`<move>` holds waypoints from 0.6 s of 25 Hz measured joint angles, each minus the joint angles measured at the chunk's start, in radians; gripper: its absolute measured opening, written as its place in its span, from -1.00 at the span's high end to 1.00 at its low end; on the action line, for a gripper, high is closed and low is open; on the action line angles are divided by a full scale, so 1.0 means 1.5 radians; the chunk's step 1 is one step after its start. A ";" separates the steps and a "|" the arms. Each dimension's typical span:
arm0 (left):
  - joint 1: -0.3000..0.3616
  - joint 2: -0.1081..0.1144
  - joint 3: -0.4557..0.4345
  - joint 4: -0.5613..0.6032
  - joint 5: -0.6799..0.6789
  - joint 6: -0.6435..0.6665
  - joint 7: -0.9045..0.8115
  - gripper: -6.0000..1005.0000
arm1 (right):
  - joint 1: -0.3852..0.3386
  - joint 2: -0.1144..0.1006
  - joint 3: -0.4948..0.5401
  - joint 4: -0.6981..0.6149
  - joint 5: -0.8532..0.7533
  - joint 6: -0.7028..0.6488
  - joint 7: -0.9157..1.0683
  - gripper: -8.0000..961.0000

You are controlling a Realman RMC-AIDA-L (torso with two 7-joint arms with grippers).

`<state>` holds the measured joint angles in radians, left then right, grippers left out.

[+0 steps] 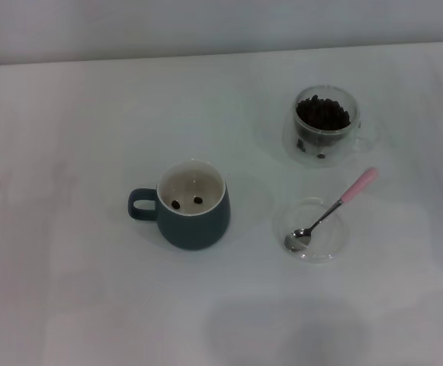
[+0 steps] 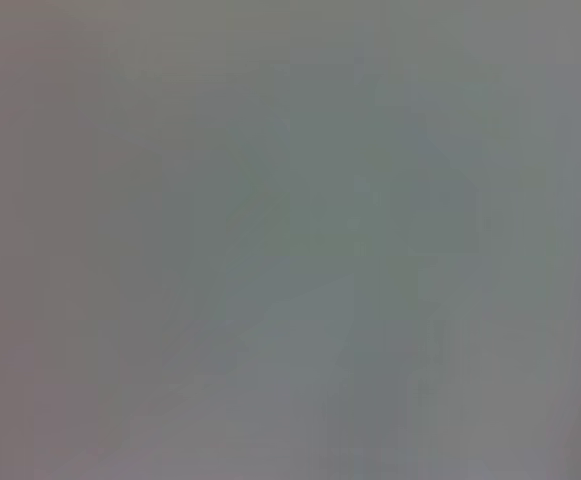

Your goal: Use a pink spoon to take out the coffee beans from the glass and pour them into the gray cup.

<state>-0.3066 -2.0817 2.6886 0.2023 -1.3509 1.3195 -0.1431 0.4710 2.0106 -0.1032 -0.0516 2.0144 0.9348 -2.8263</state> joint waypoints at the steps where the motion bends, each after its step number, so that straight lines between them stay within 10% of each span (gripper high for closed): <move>1: -0.001 0.000 0.000 0.000 0.000 0.000 0.002 -0.67 | 0.001 0.000 0.000 0.001 0.000 -0.003 -0.003 -0.83; 15: -0.005 -0.002 0.001 0.001 0.002 -0.009 0.005 -0.76 | 0.013 0.000 -0.003 -0.001 -0.001 -0.008 -0.007 -0.83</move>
<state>-0.3140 -2.0843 2.6900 0.2045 -1.3485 1.3053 -0.1352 0.4901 2.0110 -0.1074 -0.0524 2.0131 0.9221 -2.8364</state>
